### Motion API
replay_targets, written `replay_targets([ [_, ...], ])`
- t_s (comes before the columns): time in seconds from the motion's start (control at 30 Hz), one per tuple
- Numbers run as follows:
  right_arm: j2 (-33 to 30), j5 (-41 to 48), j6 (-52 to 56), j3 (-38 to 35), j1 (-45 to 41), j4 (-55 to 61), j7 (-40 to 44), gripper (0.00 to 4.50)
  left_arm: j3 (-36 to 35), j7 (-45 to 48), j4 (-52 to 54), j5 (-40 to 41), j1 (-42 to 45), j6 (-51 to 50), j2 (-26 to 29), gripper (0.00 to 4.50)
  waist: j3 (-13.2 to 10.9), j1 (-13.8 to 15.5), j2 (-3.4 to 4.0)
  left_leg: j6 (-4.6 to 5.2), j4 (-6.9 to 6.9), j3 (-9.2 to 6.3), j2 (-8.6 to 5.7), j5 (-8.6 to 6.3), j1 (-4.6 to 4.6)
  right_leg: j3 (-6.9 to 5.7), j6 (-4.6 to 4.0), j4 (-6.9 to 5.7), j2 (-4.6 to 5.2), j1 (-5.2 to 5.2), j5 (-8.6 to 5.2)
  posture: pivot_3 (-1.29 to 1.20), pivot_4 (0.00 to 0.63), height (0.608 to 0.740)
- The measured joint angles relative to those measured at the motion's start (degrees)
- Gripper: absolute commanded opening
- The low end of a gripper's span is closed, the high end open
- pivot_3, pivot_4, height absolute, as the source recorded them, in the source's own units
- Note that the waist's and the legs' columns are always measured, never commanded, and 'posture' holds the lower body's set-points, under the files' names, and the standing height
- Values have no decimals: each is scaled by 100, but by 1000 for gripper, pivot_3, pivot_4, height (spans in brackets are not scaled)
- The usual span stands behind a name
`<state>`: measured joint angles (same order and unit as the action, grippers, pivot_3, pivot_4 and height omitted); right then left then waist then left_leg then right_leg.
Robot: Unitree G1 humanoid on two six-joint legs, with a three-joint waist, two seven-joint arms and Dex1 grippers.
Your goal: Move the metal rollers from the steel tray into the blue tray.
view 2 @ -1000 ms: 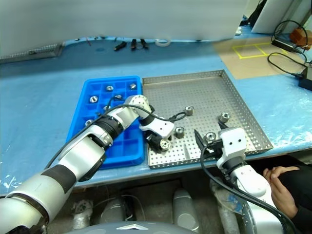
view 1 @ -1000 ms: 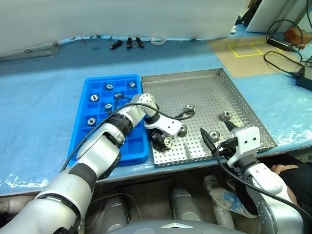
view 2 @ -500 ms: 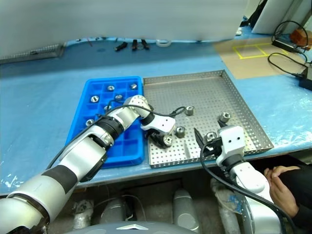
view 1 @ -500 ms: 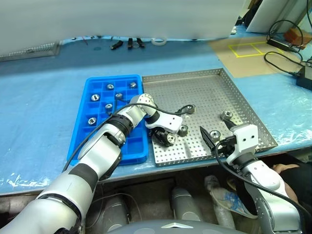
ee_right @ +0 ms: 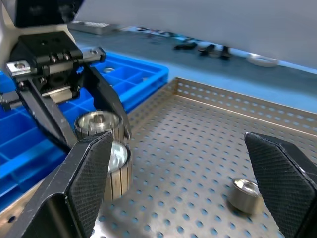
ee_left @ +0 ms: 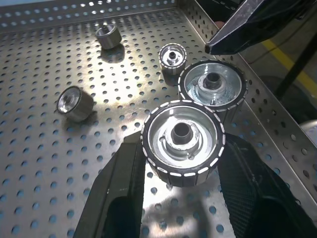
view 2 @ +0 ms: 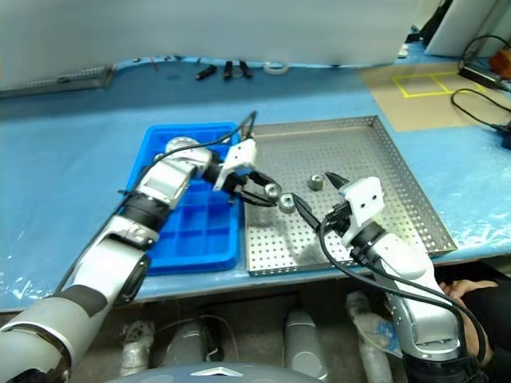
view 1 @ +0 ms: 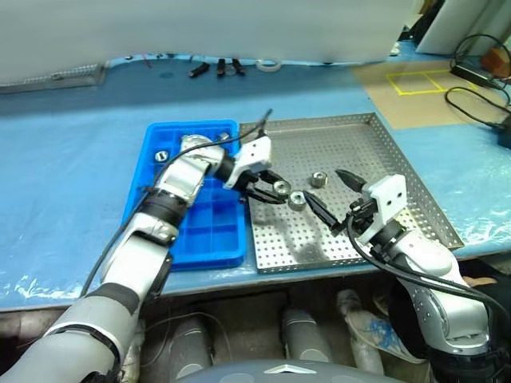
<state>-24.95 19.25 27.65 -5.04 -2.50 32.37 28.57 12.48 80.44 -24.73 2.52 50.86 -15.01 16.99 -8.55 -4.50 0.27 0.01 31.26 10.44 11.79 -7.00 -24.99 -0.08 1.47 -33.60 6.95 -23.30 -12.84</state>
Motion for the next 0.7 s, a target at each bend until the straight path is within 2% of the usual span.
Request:
replay_targets([
  [0.13, -108, 20, -32, 255, -663, -693, 424, 4500, -549, -523, 1163, 302, -940, -824, 762, 1756, -3, 245, 5, -10, -1, 0, 1, 5, 2, -2, -2, -11, -5, -2, 1, -122, 150, 740],
  [0.4, -98, 21, -323, 704, -1486, -1684, 1088, 4500, -1561, -1704, 2737, 926, -2282, -1874, 1305, 1756, -5, 868, 7, -24, -9, -13, 8, 13, -8, -23, -5, -14, -25, -2, -2, 33, 150, 740],
  [0.53, -85, 135, -307, 906, -1620, -1790, 1466, 4500, -1564, -1960, 3077, 1183, -2426, -2054, 1296, 1756, -5, 1045, 7, -33, -7, -16, 8, 18, -7, -25, -5, -18, -24, 0, -2, 51, 150, 740],
  [0.7, -293, 275, -133, 1008, -1688, -1790, 1884, 4500, -1111, -2025, 2906, 1258, -2192, -1872, 1140, 1756, -5, 1046, 7, -48, -4, -21, 8, 29, -1, -20, -4, -31, -25, 0, 0, 16, 150, 740],
])
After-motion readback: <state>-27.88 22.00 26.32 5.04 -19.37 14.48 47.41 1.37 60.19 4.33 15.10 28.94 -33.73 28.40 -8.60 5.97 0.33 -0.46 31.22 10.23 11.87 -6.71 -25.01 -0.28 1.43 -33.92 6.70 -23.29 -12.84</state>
